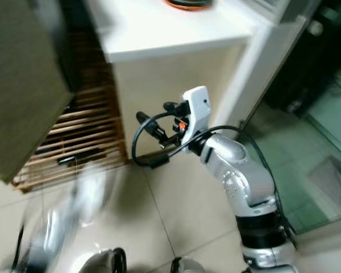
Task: Restocking fridge
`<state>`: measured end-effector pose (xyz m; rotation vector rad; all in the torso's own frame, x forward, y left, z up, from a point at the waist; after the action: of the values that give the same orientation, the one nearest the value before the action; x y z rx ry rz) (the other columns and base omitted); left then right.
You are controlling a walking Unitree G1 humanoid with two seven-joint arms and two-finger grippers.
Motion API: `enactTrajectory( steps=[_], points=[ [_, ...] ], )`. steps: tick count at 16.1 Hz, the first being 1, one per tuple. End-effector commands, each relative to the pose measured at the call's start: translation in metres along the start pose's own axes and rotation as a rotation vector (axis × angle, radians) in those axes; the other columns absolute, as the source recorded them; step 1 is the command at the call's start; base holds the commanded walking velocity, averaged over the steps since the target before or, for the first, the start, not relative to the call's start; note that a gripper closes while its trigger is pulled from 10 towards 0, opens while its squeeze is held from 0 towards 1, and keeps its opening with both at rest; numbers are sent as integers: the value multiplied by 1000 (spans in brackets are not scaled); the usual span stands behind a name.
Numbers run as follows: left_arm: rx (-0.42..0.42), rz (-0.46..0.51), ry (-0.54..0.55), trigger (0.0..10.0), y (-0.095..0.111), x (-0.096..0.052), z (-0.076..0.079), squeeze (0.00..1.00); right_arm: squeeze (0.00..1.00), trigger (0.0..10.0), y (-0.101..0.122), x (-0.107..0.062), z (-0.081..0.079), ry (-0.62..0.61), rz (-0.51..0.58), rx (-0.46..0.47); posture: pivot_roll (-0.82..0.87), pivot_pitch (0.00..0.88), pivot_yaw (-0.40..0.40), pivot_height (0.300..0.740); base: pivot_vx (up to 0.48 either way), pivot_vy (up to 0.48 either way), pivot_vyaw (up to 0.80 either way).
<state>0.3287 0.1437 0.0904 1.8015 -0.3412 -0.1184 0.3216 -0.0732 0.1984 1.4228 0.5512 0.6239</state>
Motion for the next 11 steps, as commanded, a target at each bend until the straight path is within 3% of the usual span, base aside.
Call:
enactTrajectory(
  steps=[1,2,3,5,8,11],
  points=[
    [-58,134,91,10000,49,9,-16,0,78,10000,-7,-7,18,-152,-11,-32,-103,72,-34,740,0,0,0],
    [-147,176,142,10000,70,7,-25,0,63,10000,-9,-14,21,-188,1,-36,-99,70,-31,740,0,0,0],
    [-174,199,154,10000,77,5,-28,0,63,10000,-9,-16,21,-195,1,-45,-99,71,-22,740,0,0,0],
    [-275,260,272,10000,100,-14,-40,0,71,10000,-16,-23,25,-223,-11,-43,-100,70,-14,740,0,135,0],
    [-303,206,369,10000,103,-21,-54,0,98,10000,-20,-20,25,-237,-11,-57,-71,58,-13,740,0,460,444],
    [-411,128,460,10000,99,-24,-60,0,106,10000,-21,-14,26,-254,4,-77,-77,48,-8,740,0,454,421]
  ],
)
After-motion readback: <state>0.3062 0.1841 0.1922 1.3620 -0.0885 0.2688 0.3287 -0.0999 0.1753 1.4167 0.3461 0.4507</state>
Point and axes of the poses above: a point about 5 cm out from each wrist's last joint towards the gripper, its own x axis pointing out of the wrist towards the gripper, its own y axis along the axis of the wrist's last joint, z = x × y, the point moved 3 cm from there along x, pointing out of the wrist towards the gripper, and after that the axes turned 13 degrees about -x, right-handed, at the moved point
